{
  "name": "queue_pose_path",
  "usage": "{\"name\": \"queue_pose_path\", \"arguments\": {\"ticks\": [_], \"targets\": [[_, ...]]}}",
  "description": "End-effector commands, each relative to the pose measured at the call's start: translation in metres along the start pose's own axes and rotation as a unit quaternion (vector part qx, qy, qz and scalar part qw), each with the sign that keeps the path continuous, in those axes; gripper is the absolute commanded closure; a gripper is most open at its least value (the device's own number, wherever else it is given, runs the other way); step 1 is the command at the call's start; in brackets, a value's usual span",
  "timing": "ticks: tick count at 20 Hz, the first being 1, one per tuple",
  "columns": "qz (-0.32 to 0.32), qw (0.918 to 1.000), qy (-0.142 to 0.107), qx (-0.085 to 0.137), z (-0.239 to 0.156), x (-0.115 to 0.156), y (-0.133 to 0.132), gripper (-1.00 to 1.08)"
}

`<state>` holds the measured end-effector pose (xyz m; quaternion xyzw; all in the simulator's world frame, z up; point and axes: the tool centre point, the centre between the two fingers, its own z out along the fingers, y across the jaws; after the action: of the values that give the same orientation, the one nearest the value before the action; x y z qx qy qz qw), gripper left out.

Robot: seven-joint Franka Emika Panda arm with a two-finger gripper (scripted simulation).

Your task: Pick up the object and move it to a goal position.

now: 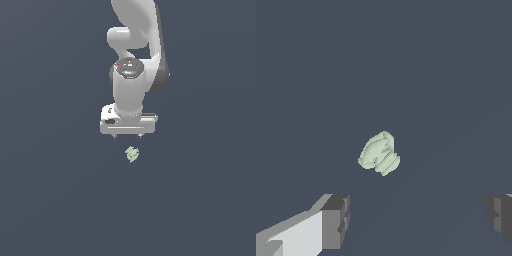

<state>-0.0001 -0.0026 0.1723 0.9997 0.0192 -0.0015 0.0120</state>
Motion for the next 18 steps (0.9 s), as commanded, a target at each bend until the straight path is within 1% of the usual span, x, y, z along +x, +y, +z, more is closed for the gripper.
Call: {"name": "queue_pose_path", "arguments": {"ticks": [1, 4, 8, 10, 18], "targets": [[0.0, 1.0, 0.0, 0.0, 0.0, 0.0, 0.0, -0.92], [-0.002, 1.0, 0.001, 0.003, 0.0, 0.0, -0.006, -0.92], [-0.008, 0.9999, 0.006, 0.012, 0.0, 0.002, -0.027, -0.92], [-0.01, 0.9998, 0.007, 0.015, -0.001, 0.002, -0.034, -0.92], [-0.004, 0.9998, 0.007, 0.016, 0.001, 0.002, -0.033, -0.92]]}}
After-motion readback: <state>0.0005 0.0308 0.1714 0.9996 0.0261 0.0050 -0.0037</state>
